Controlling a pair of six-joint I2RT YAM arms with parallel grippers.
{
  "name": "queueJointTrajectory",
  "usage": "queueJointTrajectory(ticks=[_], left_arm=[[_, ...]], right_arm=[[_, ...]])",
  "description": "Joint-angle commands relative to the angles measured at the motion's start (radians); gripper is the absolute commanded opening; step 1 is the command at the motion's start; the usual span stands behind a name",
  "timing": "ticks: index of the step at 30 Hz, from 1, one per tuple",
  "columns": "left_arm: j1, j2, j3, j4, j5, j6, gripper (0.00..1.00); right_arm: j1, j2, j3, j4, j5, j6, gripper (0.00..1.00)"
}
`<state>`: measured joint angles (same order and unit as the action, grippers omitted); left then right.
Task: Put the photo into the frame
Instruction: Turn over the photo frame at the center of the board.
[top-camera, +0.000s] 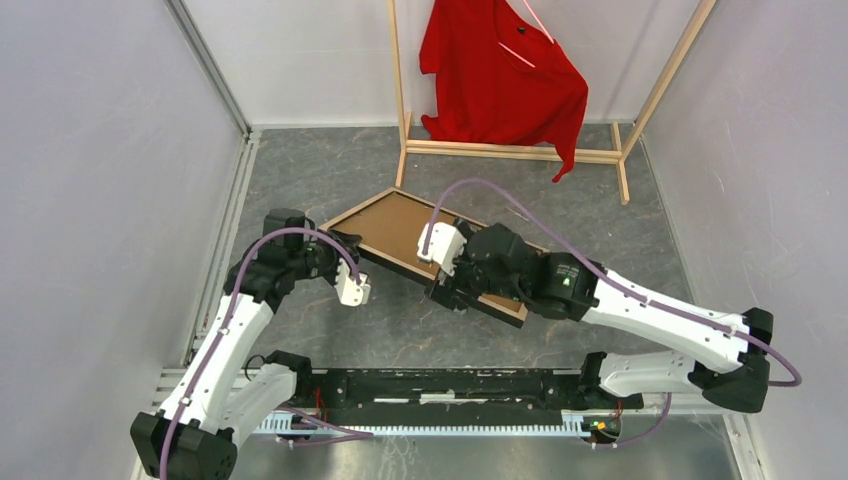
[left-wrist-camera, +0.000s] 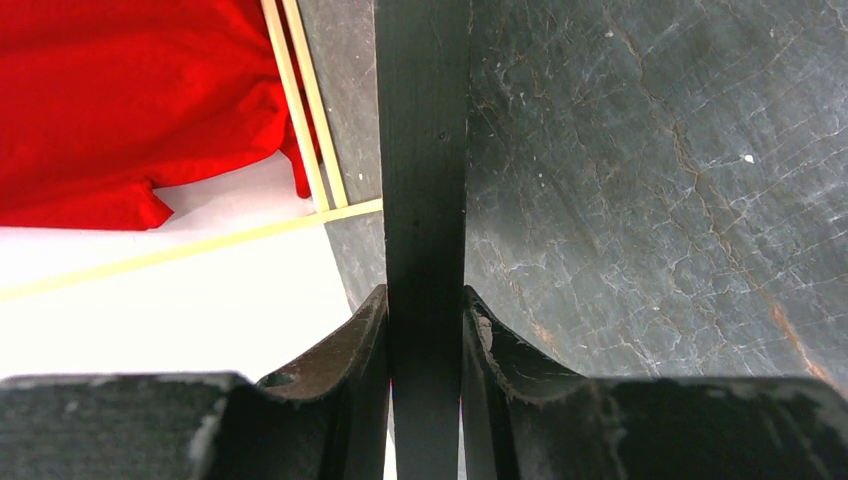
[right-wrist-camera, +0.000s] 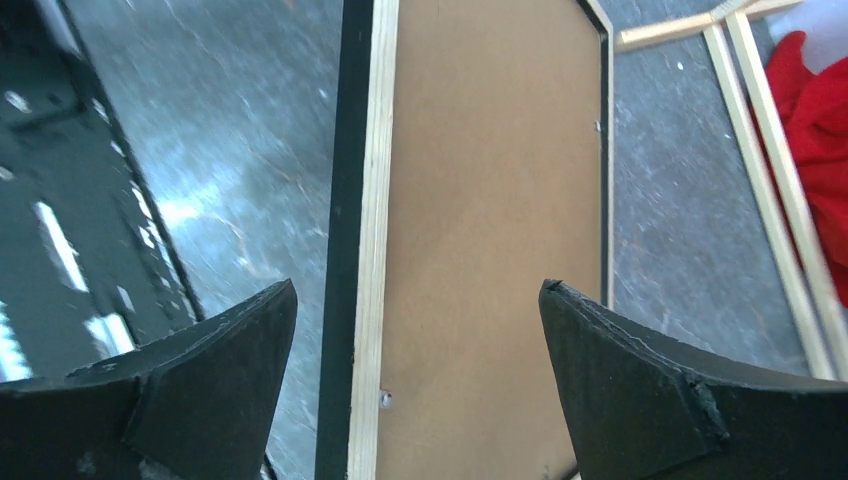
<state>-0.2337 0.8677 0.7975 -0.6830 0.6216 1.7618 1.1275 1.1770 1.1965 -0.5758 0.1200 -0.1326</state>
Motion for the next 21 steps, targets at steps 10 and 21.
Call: queueJointTrajectory(ticks=[10, 21], left_arm=[[-0.001, -0.005, 0.087, -0.03, -0.005, -0.094, 0.04], [-0.001, -0.017, 0.083, -0.029, -0.008, -0.11, 0.07]], right_arm=[[0.158, 0.065, -0.06, 0.002, 0.28, -0.178, 0.98], [0.204, 0.226, 0.042, -0.048, 0.451, -0.229, 0.41]])
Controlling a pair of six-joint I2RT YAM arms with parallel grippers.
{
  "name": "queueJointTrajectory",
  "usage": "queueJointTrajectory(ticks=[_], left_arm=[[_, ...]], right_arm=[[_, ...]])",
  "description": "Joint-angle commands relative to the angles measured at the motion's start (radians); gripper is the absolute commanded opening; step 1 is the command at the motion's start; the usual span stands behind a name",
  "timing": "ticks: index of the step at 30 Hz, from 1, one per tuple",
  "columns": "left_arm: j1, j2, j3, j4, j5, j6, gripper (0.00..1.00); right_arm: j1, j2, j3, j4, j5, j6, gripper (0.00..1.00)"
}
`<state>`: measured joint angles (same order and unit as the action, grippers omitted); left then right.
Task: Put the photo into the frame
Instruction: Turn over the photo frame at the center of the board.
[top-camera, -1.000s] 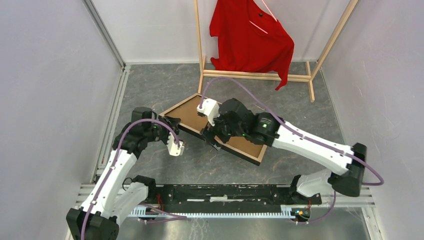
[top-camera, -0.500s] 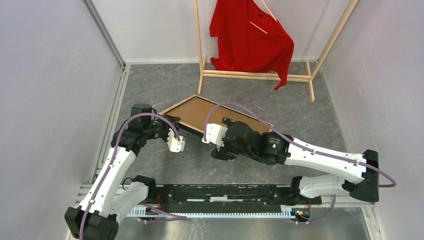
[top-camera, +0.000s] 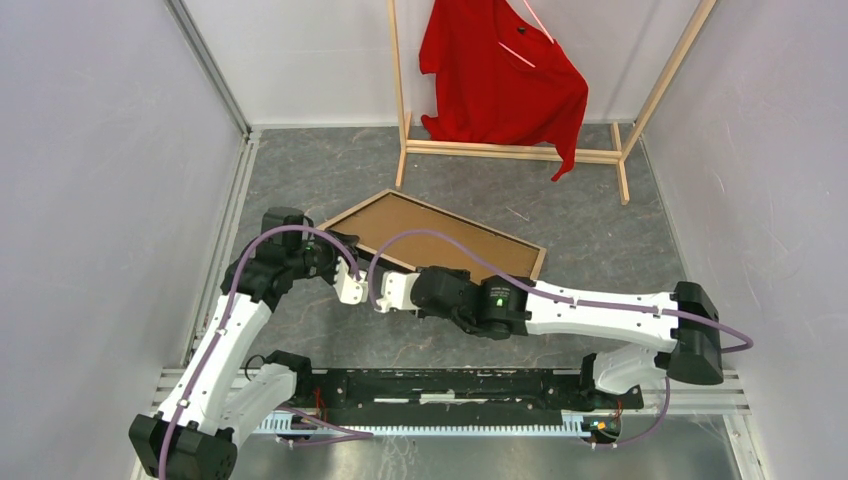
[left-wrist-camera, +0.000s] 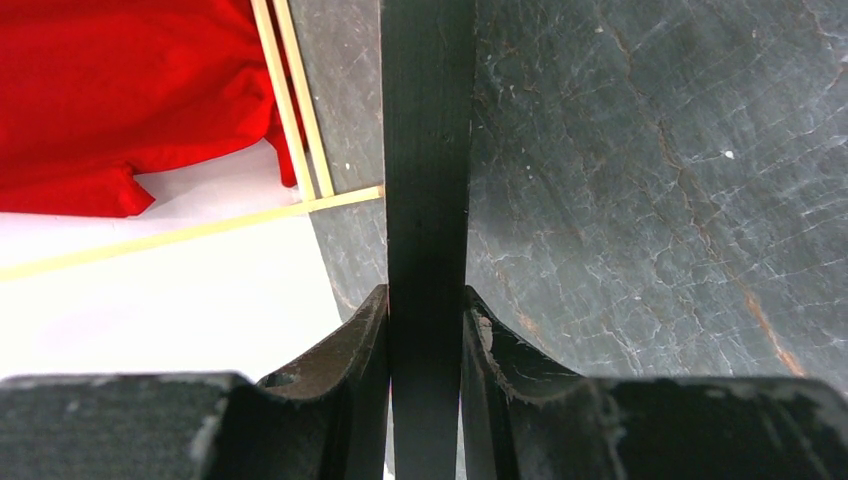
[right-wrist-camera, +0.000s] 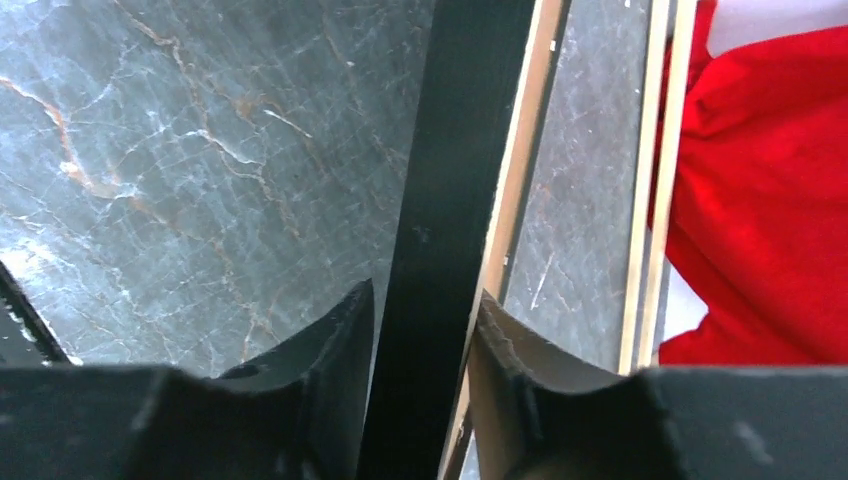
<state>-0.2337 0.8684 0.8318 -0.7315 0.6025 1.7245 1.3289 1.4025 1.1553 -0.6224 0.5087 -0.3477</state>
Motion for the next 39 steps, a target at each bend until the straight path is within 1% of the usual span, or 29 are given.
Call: queueJointTrajectory(ticks=[1, 2, 3, 4, 5, 6, 9, 12, 18, 21, 23, 24, 26, 27, 29, 31, 37, 39], left_arm=[[-0.001, -0.017, 0.048, 0.019, 0.011, -0.074, 0.08], [-0.001, -0.02, 0.046, 0.02, 0.011, -0.073, 0.09], [-0.001, -0.021, 0.044, 0.02, 0.011, -0.073, 0.12], [-0.001, -0.022, 0.043, 0.02, 0.015, -0.073, 0.24], [-0.001, -0.025, 0.04, 0.02, 0.018, -0.075, 0.48], [-0.001, -0.029, 0.036, 0.023, 0.018, -0.073, 0.66], [-0.001, -0.049, 0.032, 0.041, 0.019, -0.096, 0.98], [-0.001, -0.052, 0.074, 0.063, 0.024, -0.194, 1.0], [0.014, -0.032, 0.249, 0.137, 0.025, -0.551, 1.0], [0.027, -0.034, 0.322, 0.163, 0.027, -0.703, 1.0], [0.028, -0.018, 0.397, 0.17, 0.011, -0.811, 1.0], [0.03, -0.001, 0.427, 0.161, 0.003, -0.839, 1.0], [0.035, 0.028, 0.509, 0.159, -0.013, -0.941, 1.0], [0.039, 0.033, 0.522, 0.177, -0.023, -0.971, 1.0], [0.043, 0.04, 0.553, 0.212, -0.045, -1.084, 1.0], [0.046, 0.051, 0.578, 0.217, -0.055, -1.152, 1.0], [0.047, 0.061, 0.635, 0.222, -0.011, -1.312, 1.0], [0.047, 0.07, 0.647, 0.213, -0.045, -1.361, 1.0]], right_arm=[[0.005, 0.002, 0.096, -0.008, 0.071, -0.013, 0.37], [0.004, 0.003, 0.108, -0.012, 0.08, -0.011, 0.33], [0.004, 0.0, 0.117, -0.012, 0.083, -0.01, 0.28], [0.003, -0.005, 0.124, -0.011, 0.082, -0.009, 0.25], [0.004, -0.011, 0.13, -0.01, 0.081, -0.006, 0.21], [0.004, -0.016, 0.135, -0.009, 0.083, 0.001, 0.18], [0.004, -0.026, 0.17, -0.016, 0.057, 0.023, 0.15], [0.004, -0.014, 0.235, -0.053, 0.029, 0.06, 0.15], [0.002, 0.074, 0.451, -0.225, -0.039, 0.177, 0.15], [-0.027, 0.09, 0.536, -0.284, -0.085, 0.254, 0.14], [-0.068, 0.083, 0.562, -0.305, -0.158, 0.3, 0.14], [-0.096, 0.073, 0.564, -0.308, -0.197, 0.318, 0.14], [-0.178, 0.053, 0.552, -0.308, -0.285, 0.346, 0.14], [-0.206, 0.043, 0.543, -0.302, -0.33, 0.366, 0.14], [-0.279, 0.011, 0.506, -0.27, -0.442, 0.397, 0.13], [-0.345, -0.013, 0.471, -0.243, -0.553, 0.42, 0.13], [-0.506, -0.036, 0.46, -0.269, -0.711, 0.434, 0.13], [-0.56, -0.05, 0.454, -0.267, -0.753, 0.452, 0.14]])
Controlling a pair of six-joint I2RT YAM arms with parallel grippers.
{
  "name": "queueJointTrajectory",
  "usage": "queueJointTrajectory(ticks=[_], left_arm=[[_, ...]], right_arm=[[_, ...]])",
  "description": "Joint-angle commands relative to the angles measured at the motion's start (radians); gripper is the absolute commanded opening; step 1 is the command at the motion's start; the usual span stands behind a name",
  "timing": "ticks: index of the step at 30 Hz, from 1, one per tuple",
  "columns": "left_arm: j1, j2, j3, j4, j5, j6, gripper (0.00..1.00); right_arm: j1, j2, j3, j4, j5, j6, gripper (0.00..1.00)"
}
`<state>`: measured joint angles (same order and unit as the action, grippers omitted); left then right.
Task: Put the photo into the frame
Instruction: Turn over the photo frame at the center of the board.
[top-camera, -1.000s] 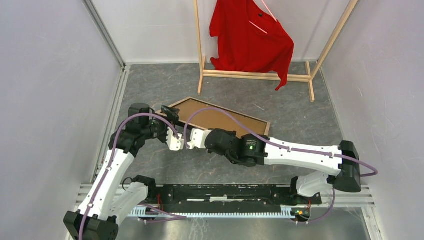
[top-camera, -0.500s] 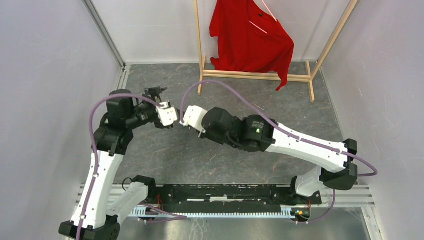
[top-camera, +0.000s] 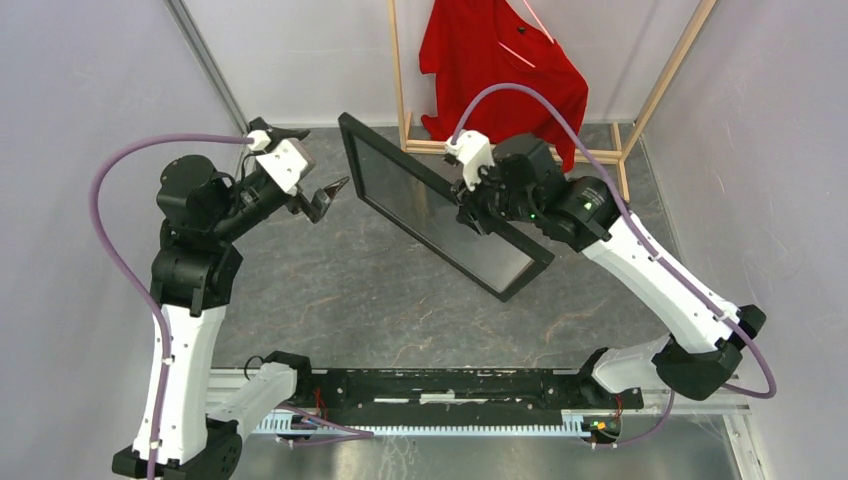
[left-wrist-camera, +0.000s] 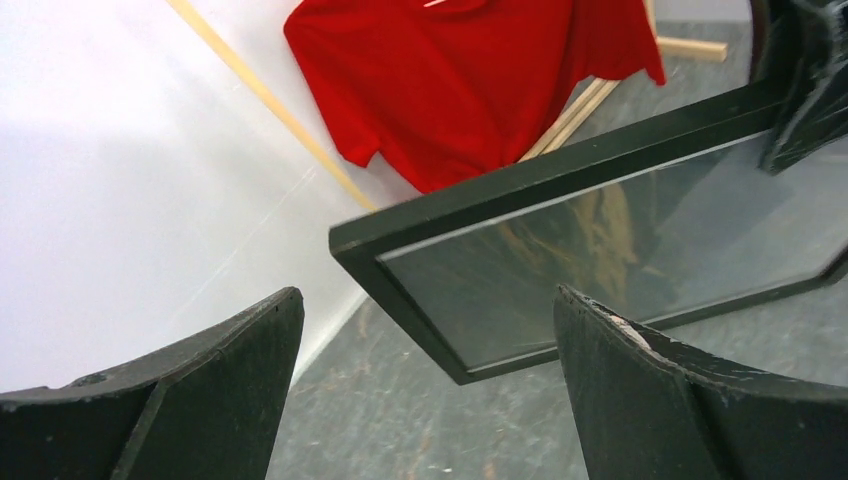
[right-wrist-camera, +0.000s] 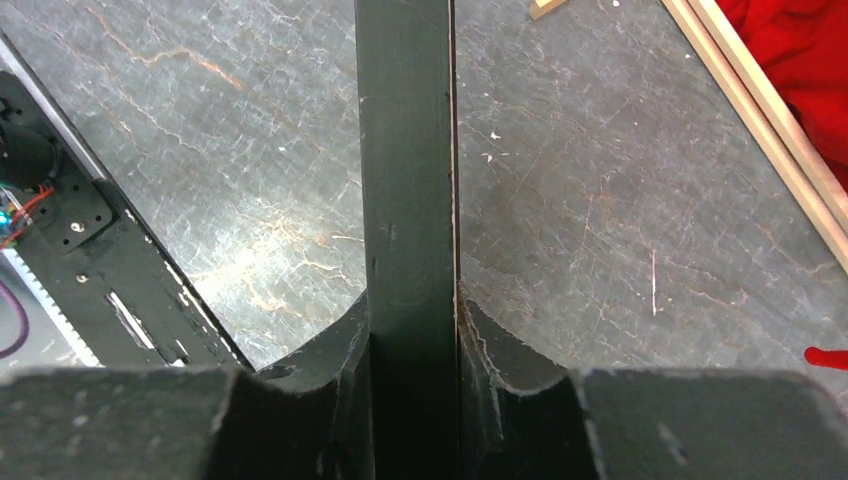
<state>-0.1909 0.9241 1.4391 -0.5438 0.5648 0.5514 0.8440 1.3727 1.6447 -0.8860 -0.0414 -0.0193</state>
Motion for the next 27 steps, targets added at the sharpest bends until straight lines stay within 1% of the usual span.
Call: queueJointTrajectory(ticks=[1, 3, 6, 8, 10, 12, 16, 19, 22, 24, 27], left_arm=[[0.005, 0.024, 0.05, 0.015, -0.025, -0.212, 1.0], [0.005, 0.043, 0.068, -0.026, -0.04, -0.224, 1.0], [0.013, 0.042, 0.037, -0.017, -0.057, -0.257, 1.0], [0.02, 0.02, -0.015, 0.022, -0.056, -0.287, 1.0], [0.027, -0.001, -0.059, 0.045, -0.055, -0.295, 1.0], [0.033, -0.008, -0.072, 0.036, -0.061, -0.291, 1.0], [0.043, -0.013, -0.089, 0.029, -0.082, -0.264, 1.0], [0.048, -0.004, -0.096, 0.034, -0.089, -0.272, 1.0], [0.053, 0.004, -0.106, 0.031, -0.077, -0.275, 1.0], [0.054, -0.003, -0.122, 0.039, -0.075, -0.266, 1.0], [0.059, -0.004, -0.138, 0.037, -0.085, -0.248, 1.0]], right_arm=[[-0.106, -0.031, -0.051, 0.004, -0.236, 0.136, 0.14], [-0.175, -0.056, -0.095, 0.042, -0.323, 0.176, 0.14], [-0.276, -0.062, -0.119, 0.102, -0.473, 0.254, 0.14], [-0.31, -0.054, -0.117, 0.147, -0.521, 0.311, 0.13], [-0.318, -0.048, -0.12, 0.183, -0.544, 0.36, 0.13], [-0.327, -0.05, -0.121, 0.213, -0.558, 0.41, 0.13], [-0.377, -0.056, -0.097, 0.218, -0.565, 0.476, 0.13], [-0.42, -0.078, -0.137, 0.257, -0.59, 0.552, 0.12], [-0.435, -0.087, -0.143, 0.242, -0.564, 0.567, 0.12], [-0.445, -0.118, -0.185, 0.261, -0.544, 0.583, 0.13], [-0.484, -0.196, -0.307, 0.321, -0.522, 0.628, 0.13]])
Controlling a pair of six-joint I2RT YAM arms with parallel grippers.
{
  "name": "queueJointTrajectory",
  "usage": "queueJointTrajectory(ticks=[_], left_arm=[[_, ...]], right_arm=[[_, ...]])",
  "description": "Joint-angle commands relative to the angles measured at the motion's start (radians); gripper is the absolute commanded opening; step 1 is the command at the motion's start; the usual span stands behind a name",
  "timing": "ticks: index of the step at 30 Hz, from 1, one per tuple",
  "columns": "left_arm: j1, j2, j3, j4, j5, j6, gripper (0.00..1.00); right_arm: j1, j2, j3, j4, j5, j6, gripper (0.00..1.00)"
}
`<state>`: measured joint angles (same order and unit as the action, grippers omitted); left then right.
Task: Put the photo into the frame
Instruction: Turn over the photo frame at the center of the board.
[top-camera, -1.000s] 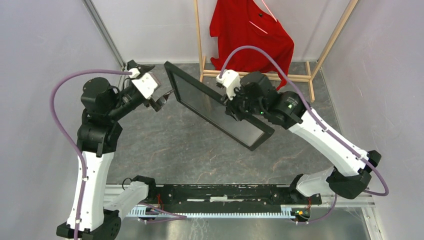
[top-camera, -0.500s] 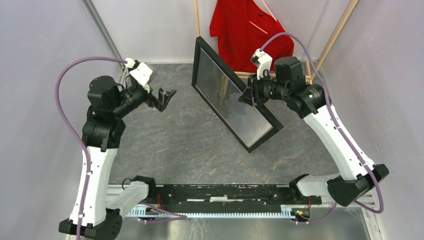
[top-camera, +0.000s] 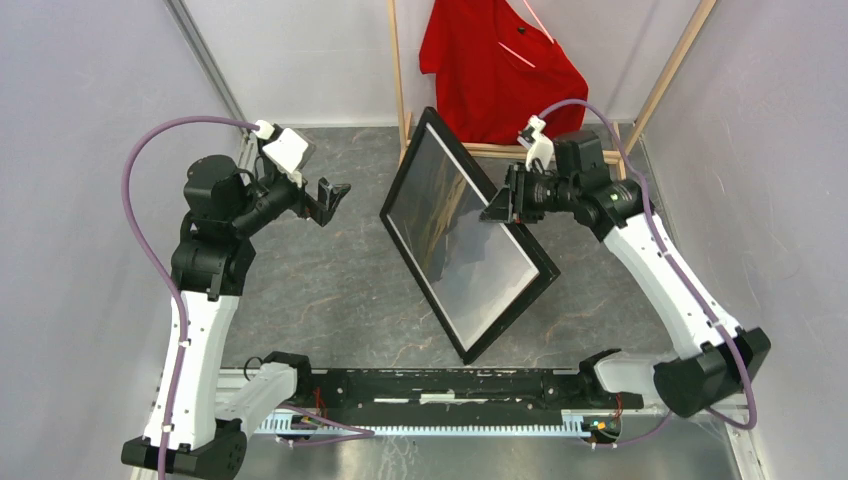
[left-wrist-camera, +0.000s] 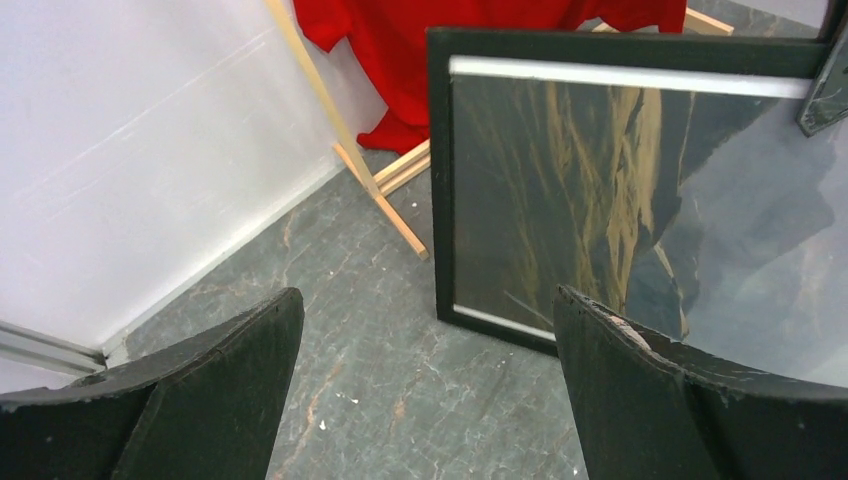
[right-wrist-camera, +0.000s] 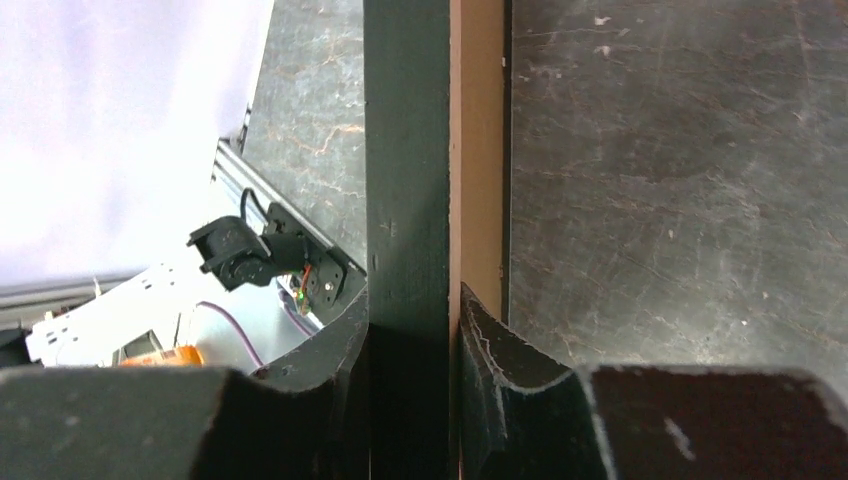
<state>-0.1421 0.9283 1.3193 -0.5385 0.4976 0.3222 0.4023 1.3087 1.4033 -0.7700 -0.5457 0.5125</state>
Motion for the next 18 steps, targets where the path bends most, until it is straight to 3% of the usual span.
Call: queueJointTrajectory(ticks=[1, 11, 18], left_arm=[[0.011, -0.006, -0.018, 0.028, -0.019, -0.015, 1.0], [0.024, 0.028, 0.007, 0.002, -0.062, -0.008, 1.0], [0.028, 0.101, -0.008, -0.032, -0.042, -0.025, 1.0]], right_arm=[[-0.058, -0.162, -0.099, 0.221, -0.006, 0.109, 0.13], [-0.181, -0.407, -0.429, 0.269, 0.135, 0.157, 0.15], [-0.216, -0.554, -0.79, 0.607, 0.164, 0.37, 0.16]])
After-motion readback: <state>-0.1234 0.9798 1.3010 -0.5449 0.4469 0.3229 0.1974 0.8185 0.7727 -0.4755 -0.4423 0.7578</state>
